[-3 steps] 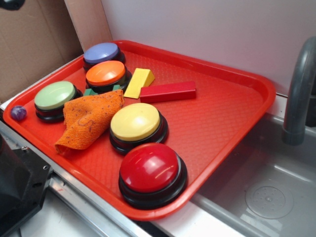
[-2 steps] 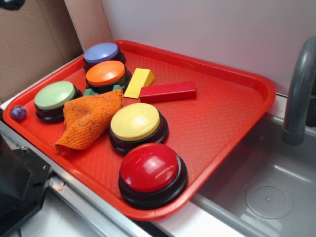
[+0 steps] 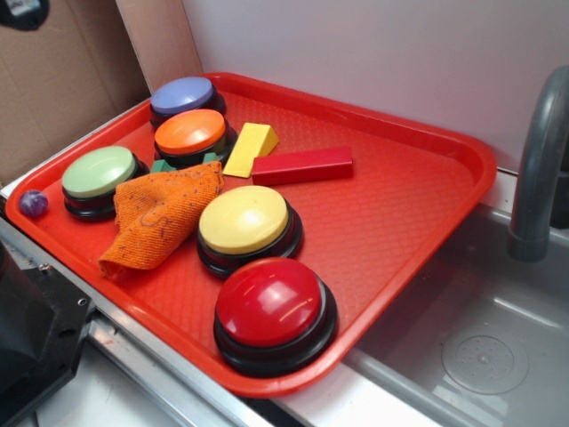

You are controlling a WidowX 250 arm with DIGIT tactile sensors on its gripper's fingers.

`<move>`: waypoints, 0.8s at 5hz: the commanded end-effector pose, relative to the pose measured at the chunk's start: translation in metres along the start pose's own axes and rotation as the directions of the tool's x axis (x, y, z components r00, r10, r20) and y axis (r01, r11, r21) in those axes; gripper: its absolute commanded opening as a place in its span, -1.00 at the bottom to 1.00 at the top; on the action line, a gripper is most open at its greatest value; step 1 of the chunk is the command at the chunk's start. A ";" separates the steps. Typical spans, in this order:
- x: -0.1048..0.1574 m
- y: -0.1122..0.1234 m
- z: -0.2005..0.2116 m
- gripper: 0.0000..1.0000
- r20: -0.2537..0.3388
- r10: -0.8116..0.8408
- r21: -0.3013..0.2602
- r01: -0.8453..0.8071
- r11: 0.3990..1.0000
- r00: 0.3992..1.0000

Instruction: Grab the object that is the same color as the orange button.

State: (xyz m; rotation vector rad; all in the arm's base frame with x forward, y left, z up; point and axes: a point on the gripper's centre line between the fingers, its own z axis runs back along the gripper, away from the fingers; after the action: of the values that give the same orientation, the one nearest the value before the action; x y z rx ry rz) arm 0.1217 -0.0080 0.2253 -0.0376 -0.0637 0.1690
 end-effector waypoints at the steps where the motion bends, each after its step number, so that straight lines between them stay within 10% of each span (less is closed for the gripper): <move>1: 0.015 0.008 -0.031 1.00 0.032 0.289 0.004 -0.289 0.957 0.957; 4: 0.040 0.029 -0.105 1.00 0.041 0.717 -0.092 -0.712 0.696 0.696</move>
State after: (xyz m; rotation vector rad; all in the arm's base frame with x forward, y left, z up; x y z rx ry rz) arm 0.1619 0.0222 0.1166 -0.1200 -0.1056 0.9740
